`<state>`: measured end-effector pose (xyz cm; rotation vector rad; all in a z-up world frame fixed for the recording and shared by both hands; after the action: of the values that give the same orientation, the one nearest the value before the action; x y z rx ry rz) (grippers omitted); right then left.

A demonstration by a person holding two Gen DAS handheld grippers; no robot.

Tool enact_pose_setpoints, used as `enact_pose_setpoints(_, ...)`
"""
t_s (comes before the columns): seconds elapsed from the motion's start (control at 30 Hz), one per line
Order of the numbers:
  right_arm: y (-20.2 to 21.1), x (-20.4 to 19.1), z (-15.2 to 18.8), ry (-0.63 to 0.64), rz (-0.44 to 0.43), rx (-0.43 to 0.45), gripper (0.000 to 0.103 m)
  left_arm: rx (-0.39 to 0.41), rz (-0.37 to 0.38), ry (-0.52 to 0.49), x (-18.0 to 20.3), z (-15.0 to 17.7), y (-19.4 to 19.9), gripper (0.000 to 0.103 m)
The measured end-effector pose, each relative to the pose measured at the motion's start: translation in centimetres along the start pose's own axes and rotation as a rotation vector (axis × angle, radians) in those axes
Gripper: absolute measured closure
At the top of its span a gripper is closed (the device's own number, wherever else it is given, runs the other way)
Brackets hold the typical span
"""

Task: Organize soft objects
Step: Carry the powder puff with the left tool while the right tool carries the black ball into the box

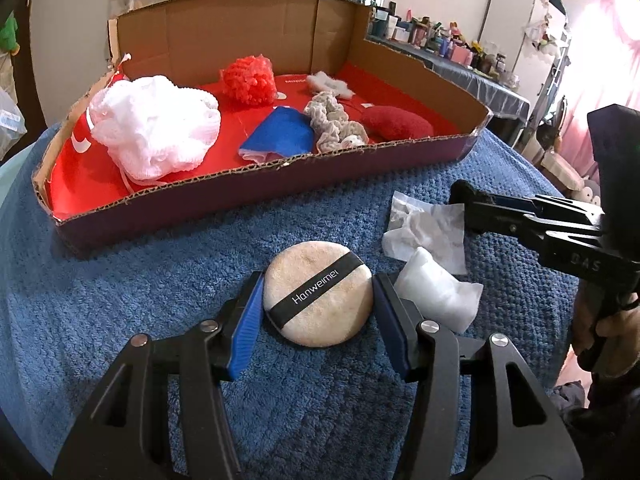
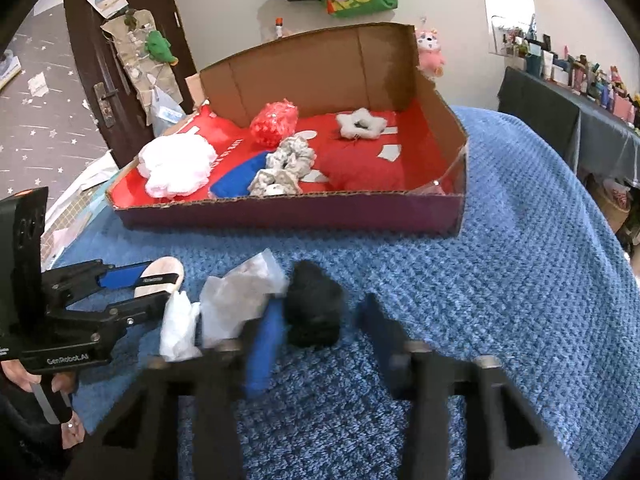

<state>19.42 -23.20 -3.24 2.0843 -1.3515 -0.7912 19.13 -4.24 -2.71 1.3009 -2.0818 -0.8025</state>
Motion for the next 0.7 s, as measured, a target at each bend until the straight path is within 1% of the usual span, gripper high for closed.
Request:
enact_pose_setpoints(0.17,1.7,-0.5,-0.8,0.02,-0.002,0.069,0.07,0.041,-0.001,-0.009,0.2,-0.7,1.2,0.053)
enact_pose_setpoints(0.27,2.7,-0.6,-1.5,0.009,-0.021,0.098,0.07,0.054,0.001,-0.013,0.2,-1.1,1.6,0.053)
enact_pose_setpoints(0.53,2.2,-1.4,-1.6,0.013,-0.042,0.08,0.07,0.062,0.007,-0.011,0.1,-1.3,2.3,0.053)
enact_pose_setpoints(0.63,2.2,-1.7,-1.9,0.01,-0.055,0.085,0.07,0.092,0.002,-0.02,0.1,-2.4,3.4,0.053)
enact_pose_setpoints(0.7,2.6,-2.0,-2.7,0.016,-0.069,0.101,0.07,0.116,0.003,-0.029,-0.2,-3.8,4.3,0.053)
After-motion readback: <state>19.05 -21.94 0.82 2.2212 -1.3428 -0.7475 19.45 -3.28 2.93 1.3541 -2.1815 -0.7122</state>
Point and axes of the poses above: each gripper's, at about its wrist camera, not at the fingertips, and y roughly against the way its jaws point, x to its right, z to its underside, the point moved 9 cm from there along -y, roughly the way its jaws point
